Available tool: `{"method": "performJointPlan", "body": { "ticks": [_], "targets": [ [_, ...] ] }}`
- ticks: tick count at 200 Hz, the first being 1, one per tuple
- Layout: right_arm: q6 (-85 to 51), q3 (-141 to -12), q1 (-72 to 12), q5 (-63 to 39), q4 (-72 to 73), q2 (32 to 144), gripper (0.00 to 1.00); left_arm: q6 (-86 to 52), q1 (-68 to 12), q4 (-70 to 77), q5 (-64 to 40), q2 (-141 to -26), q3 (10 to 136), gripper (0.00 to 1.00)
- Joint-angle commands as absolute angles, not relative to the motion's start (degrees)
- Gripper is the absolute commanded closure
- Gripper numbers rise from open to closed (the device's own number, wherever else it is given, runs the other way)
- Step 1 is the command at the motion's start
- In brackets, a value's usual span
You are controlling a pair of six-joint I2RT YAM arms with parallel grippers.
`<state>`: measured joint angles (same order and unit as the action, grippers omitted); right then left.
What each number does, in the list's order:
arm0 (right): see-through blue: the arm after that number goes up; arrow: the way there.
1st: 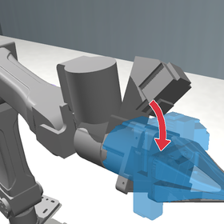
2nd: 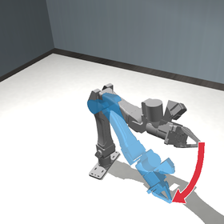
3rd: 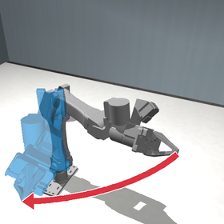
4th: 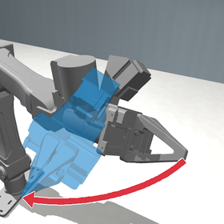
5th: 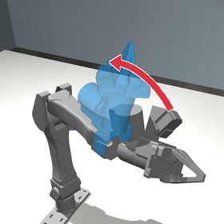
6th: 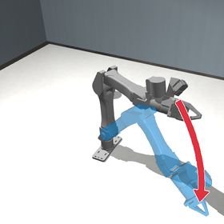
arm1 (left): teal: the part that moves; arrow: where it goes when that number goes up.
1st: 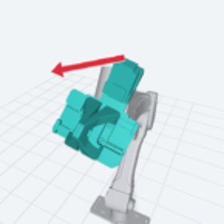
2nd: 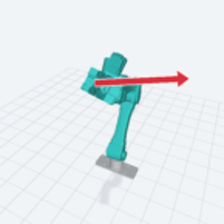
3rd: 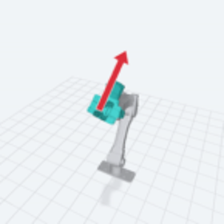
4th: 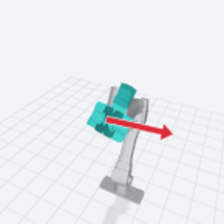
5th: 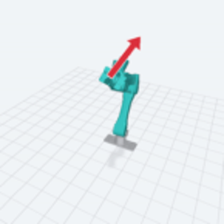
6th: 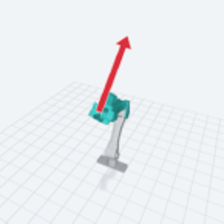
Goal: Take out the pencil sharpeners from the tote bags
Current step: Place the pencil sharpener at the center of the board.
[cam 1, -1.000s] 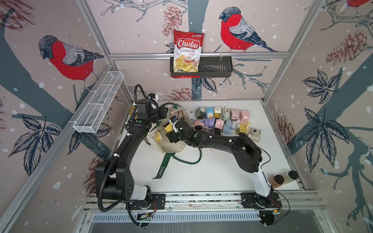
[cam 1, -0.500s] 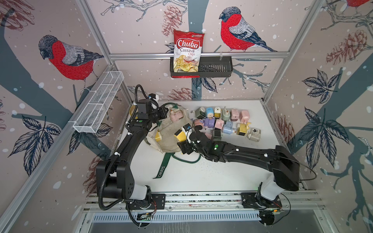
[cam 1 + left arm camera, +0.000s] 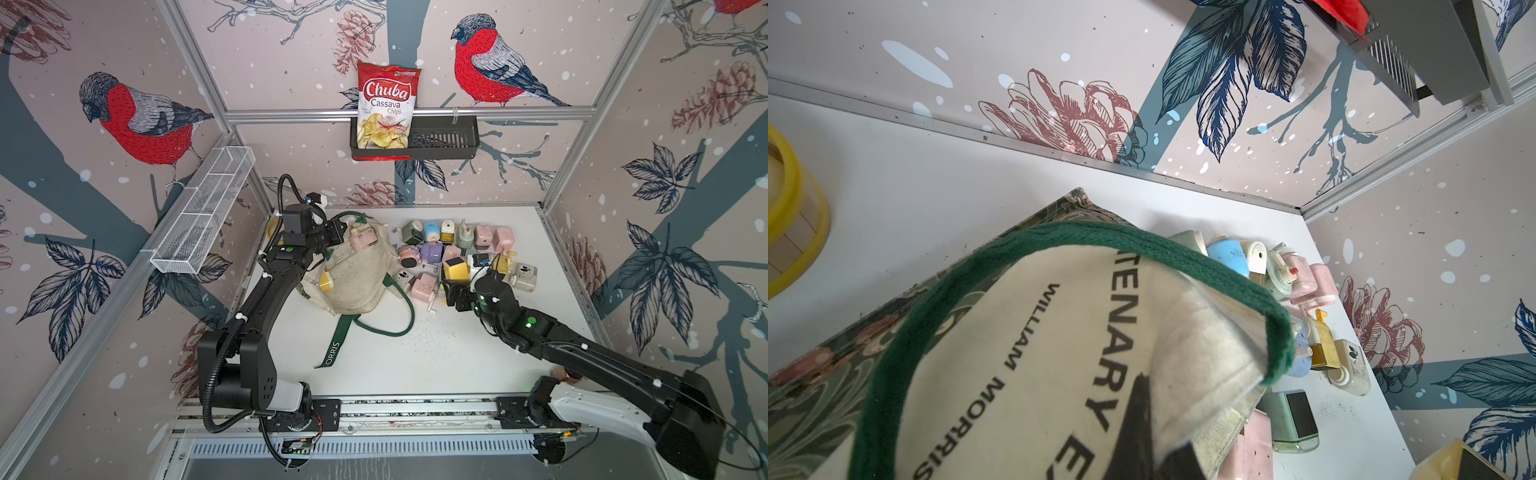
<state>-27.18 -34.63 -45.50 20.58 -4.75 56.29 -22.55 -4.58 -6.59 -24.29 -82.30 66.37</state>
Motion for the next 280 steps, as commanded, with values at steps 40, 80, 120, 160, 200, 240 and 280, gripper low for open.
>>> {"method": "performJointPlan", "body": {
  "ticks": [40,80,120,160,200,240,280],
  "targets": [
    [-35.9,-29.9,-35.6,19.0,-5.3,57.7,0.46,-22.8,-4.4,-5.5,-24.6,-81.8,66.5,1.0],
    [-35.7,-31.9,-30.8,11.9,-3.1,67.4,0.46,-22.7,-4.4,-5.6,-24.6,-81.9,66.6,1.0],
    [-34.6,-33.3,-29.4,10.9,-0.5,76.7,0.45,-22.6,-4.4,-5.7,-24.5,-81.9,66.6,1.0],
    [-34.6,-34.4,-29.2,10.8,0.0,82.2,0.44,-22.7,-4.4,-5.7,-24.5,-81.9,66.6,1.0],
    [-34.3,-34.5,-29.3,10.5,0.5,84.3,0.36,-22.6,-4.4,-5.7,-24.6,-81.8,66.6,1.0],
    [-34.4,-34.0,-29.3,12.1,0.3,82.7,0.15,-22.7,-4.3,-5.7,-24.6,-81.9,66.6,1.0],
    [-33.9,-34.7,-29.4,14.1,-1.5,79.6,0.02,-22.7,-4.4,-5.7,-24.6,-82.0,66.6,1.0]
  ]
}}
